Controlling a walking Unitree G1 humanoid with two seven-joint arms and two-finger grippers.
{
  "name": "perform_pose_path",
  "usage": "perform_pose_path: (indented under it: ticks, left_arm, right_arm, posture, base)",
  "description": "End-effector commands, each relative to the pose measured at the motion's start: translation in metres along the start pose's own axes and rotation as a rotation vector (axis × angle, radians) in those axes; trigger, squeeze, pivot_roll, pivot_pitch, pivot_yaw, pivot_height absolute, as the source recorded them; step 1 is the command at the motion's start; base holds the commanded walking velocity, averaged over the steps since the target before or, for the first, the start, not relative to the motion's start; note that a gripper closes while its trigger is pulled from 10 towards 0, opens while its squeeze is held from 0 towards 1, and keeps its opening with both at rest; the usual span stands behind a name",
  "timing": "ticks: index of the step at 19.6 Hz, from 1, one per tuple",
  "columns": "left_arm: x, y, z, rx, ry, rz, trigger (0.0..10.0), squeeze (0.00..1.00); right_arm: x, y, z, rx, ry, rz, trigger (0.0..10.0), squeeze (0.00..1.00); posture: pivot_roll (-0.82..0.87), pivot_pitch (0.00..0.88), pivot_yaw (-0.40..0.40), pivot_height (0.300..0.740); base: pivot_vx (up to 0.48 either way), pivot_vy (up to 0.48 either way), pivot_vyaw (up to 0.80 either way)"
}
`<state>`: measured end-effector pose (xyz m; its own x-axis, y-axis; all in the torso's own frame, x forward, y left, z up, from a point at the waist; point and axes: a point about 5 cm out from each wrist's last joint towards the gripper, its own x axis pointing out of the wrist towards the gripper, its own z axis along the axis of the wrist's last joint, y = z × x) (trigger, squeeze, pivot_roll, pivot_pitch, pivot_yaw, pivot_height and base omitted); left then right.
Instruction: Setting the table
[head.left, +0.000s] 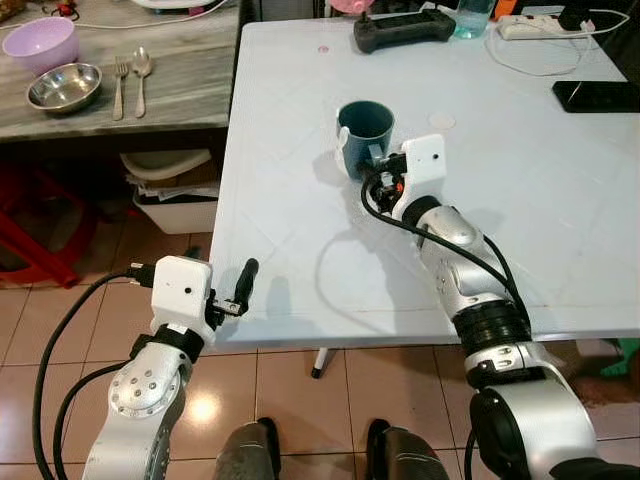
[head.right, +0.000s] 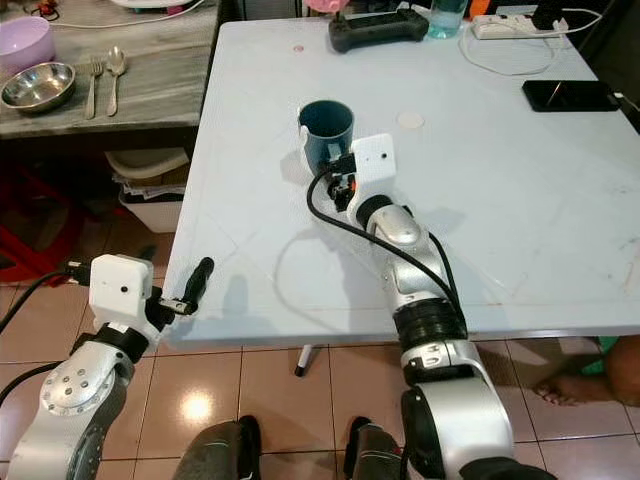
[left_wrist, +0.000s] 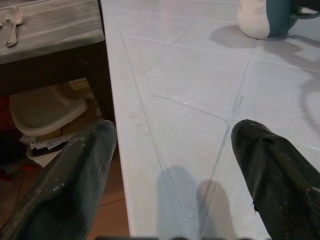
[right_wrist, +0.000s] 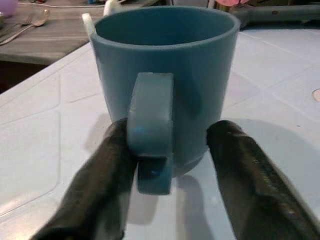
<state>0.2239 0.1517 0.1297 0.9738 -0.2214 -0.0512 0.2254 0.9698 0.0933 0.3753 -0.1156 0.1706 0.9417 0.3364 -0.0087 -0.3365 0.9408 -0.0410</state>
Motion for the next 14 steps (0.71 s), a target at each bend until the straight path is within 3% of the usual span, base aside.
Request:
perform_pose_path:
  ticks: [1, 14]
  left_arm:
    - [-0.0014, -0.0001, 0.0004, 0.005, 0.006, -0.003, 10.0, 0.0]
    - [0.0038, -0.0007, -0.0029, 0.002, 0.009, 0.02, 10.0, 0.0]
  right_arm:
    - [0.0031, -0.0008, 0.0058, -0.01, -0.016, -0.005, 0.0, 0.0]
    - [0.002, -0.007, 0.0091, -0.028, -0.046, -0.015, 0.0, 0.0]
  posture:
    - [0.14, 0.214, 0.061, 0.74]
    - [0.13, 0.179, 0.04, 0.74]
  base:
    - [0.0, 0.0, 0.0]
    - [0.0, 0.0, 0.0]
